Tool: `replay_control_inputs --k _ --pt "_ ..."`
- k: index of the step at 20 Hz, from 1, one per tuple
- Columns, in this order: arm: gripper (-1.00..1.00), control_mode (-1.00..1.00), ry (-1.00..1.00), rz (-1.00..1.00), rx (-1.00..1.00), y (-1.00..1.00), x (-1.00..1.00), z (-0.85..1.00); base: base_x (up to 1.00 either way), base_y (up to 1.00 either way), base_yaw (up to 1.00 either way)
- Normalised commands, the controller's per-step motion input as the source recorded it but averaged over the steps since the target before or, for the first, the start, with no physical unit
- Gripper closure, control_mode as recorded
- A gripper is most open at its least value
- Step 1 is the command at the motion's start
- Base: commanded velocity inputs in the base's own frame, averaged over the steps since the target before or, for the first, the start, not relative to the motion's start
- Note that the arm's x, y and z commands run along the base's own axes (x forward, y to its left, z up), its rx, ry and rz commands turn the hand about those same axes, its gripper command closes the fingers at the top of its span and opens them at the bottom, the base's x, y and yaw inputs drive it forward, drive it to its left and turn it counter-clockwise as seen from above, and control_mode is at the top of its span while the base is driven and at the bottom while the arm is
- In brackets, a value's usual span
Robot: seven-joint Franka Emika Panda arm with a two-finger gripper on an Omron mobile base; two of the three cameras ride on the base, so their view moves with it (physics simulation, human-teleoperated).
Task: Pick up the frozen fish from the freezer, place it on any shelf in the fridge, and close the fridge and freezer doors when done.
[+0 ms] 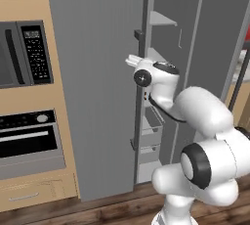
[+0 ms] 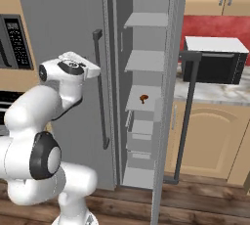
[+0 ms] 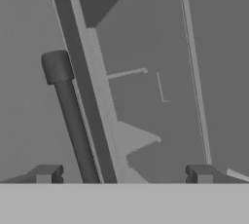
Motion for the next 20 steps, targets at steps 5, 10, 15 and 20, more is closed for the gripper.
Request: replay_control_inputs --k 5,10,15,20 --pt "-1.00 -1.00 0.01 0.15 0.00 0.00 -1.00 0.97 0.00 0.00 0.00" --pt "-1.00 -1.00 0.06 0.25 0.00 0.00 -1.00 0.82 0.00 0.00 0.00" --pt "-1.00 -1.00 0.16 0.27 0.00 0.00 -1.00 0.72 0.00 0.00 0.00" --pt "-1.00 -1.00 0.19 0.29 0.00 -0.02 -1.00 0.60 0.00 0.00 0.00"
